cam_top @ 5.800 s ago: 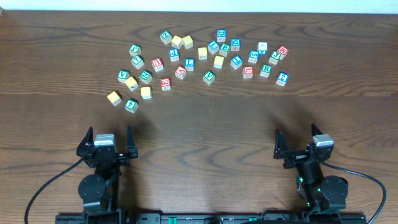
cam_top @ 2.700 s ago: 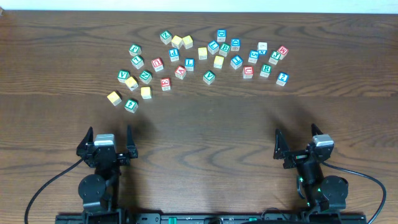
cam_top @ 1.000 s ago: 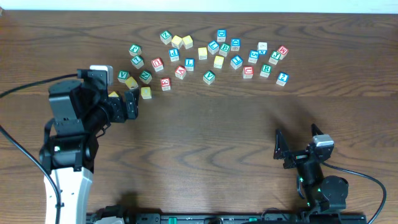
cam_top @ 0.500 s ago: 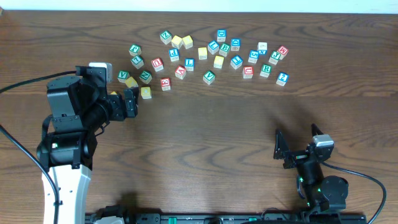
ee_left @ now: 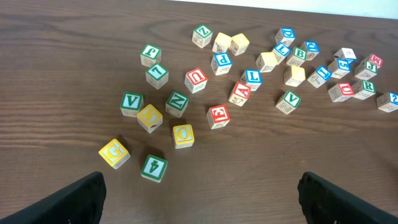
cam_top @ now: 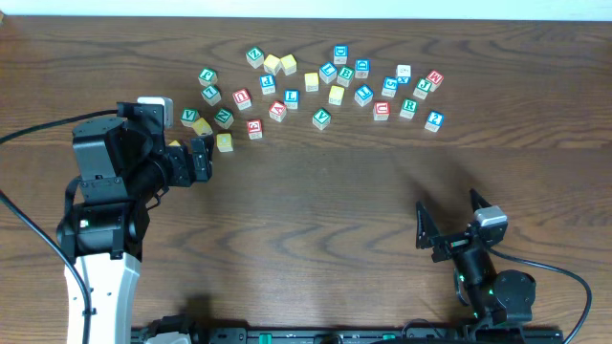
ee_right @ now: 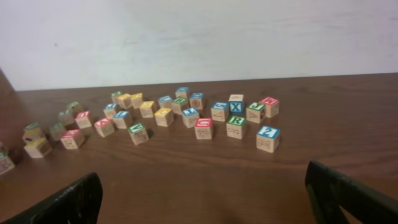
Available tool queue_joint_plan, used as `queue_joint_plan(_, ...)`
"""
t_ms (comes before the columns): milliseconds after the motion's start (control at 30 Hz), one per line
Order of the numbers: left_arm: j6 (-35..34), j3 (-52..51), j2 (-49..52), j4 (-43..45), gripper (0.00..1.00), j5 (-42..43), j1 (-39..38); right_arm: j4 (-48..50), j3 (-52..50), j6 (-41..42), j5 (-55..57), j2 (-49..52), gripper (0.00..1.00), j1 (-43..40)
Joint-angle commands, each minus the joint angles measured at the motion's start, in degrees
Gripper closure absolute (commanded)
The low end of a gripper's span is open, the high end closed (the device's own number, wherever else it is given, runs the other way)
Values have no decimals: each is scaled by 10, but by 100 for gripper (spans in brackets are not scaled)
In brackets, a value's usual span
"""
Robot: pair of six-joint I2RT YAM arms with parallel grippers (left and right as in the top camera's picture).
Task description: Spell out CORL
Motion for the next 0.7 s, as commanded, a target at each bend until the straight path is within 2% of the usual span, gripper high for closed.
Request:
queue_joint_plan(0,-5,18,2,0,3,9,3,-11,17,-4,-23,0,1,-3)
queue_joint_plan(200,-5,18,2,0,3,9,3,-33,67,-6,-23,47,1,-3)
queue_joint_plan(333,-5,18,2,0,3,9,3,-35,124,-18,-38,124,1,-3)
queue_joint_plan(667,-5,18,2,3,3,9,3,-96,343,-21,-64,397,1,-3)
